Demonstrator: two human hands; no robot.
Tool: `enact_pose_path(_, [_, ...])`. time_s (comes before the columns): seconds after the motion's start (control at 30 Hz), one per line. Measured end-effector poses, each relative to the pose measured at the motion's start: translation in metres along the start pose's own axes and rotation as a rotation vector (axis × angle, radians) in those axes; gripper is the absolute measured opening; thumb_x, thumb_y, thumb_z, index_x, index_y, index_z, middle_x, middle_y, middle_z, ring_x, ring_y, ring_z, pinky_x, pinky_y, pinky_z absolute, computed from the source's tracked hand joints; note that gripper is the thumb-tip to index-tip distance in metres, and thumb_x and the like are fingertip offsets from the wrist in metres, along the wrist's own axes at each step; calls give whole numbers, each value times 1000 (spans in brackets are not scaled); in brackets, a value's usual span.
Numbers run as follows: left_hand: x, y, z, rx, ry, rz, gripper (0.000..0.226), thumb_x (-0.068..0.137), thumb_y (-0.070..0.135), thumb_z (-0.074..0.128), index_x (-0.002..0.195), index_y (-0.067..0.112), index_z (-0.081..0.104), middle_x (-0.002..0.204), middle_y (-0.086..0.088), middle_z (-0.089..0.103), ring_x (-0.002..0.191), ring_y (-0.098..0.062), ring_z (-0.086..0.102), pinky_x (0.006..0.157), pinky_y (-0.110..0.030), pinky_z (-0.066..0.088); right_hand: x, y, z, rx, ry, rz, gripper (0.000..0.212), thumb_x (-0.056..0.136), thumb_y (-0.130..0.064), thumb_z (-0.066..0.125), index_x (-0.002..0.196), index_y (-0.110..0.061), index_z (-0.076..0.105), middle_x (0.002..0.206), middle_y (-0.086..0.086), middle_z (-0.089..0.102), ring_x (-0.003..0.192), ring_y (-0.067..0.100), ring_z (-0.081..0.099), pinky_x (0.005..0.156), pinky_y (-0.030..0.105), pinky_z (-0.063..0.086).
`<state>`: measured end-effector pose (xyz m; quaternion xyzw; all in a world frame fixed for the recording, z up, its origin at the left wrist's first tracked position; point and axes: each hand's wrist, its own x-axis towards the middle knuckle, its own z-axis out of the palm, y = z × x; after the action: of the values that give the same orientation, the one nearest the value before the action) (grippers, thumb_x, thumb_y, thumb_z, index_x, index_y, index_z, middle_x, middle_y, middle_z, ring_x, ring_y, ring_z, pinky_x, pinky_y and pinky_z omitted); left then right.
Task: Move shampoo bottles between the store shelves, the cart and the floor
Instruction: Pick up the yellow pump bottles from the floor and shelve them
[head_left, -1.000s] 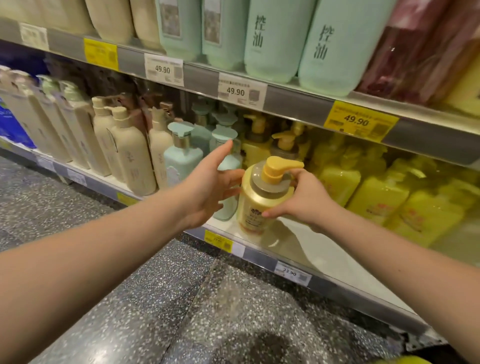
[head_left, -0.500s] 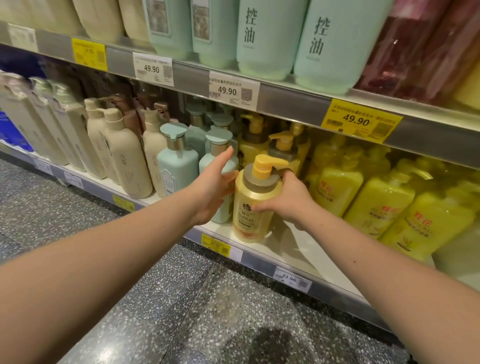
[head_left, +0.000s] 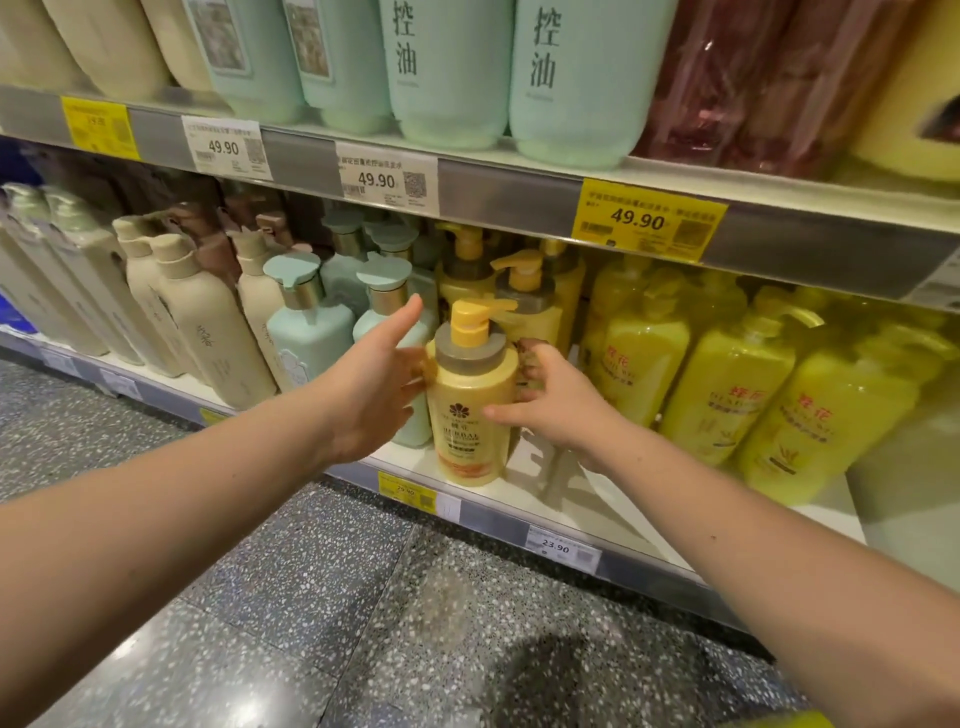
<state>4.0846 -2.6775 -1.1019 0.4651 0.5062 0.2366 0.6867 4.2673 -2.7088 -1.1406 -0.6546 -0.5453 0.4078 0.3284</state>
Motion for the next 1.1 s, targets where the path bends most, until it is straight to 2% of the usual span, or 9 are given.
enact_pose_path(0.13, [-11,4,8,20,129,18,79,88,68,36,143,11,38,142,-12,46,129,-27,44,114,-41,26,-12,5,-14,71,-29,-23,97,69,-21,84,147,-22,26,146,4,41,126,19,48,101,42,46])
enact_pose_path(0.27, [-34,4,20,95,246,109,63,86,65,42,121,16,59,112,-10,60,104,-26,61,94,-40,45,-26,8,-25,119,-56,-24,93,68,-21,84,145,-26,31,145,3,42,124,19,49,100,41,48])
enact_pose_path(0.37, [-47,6,45,21,127,142,68,74,61,49,114,9,63,96,-11,58,88,-26,61,78,-35,47,-44,11,-41,170,-43,-6,86,70,-19,82,141,-26,35,138,1,48,117,16,53,97,38,49])
enact_pose_path(0.47, [-43,5,77,13,5,154,63,73,56,57,113,8,63,93,-10,57,81,-24,61,78,-36,44,-71,19,-67,217,27,23,83,71,-16,81,140,-26,36,132,2,51,113,15,56,97,39,50])
enact_pose_path(0.6, [-26,-6,118,76,-158,122,55,74,58,60,108,14,65,95,-9,63,84,-23,63,74,-34,43,-116,38,-102,241,149,87,83,68,-18,82,137,-31,38,132,2,52,112,16,59,95,44,51])
enact_pose_path(0.83, [-18,-56,196,176,-463,8,52,77,61,55,105,18,64,92,-5,69,82,-17,64,71,-33,41,-209,72,-146,286,385,217,69,70,-3,78,127,-24,45,127,9,54,105,18,61,91,34,52])
enact_pose_path(0.97, [-24,-87,229,247,-575,-32,50,75,61,54,103,21,66,94,-4,70,84,-19,66,74,-34,42,-254,97,-154,282,462,276,67,69,1,78,126,-19,47,126,13,56,108,24,60,94,35,52])
enact_pose_path(1.03, [-26,-105,235,316,-648,-21,52,74,65,60,104,24,67,101,-3,70,91,-21,66,77,-34,44,-276,109,-153,257,480,292,64,70,1,78,124,-21,49,120,5,60,107,17,61,89,26,52])
enact_pose_path(1.1, [-27,-124,239,416,-720,10,57,63,68,61,107,32,67,107,4,70,100,-16,65,86,-34,46,-296,119,-149,204,493,319,62,69,-6,80,120,-26,51,117,-3,61,105,9,60,89,26,48])
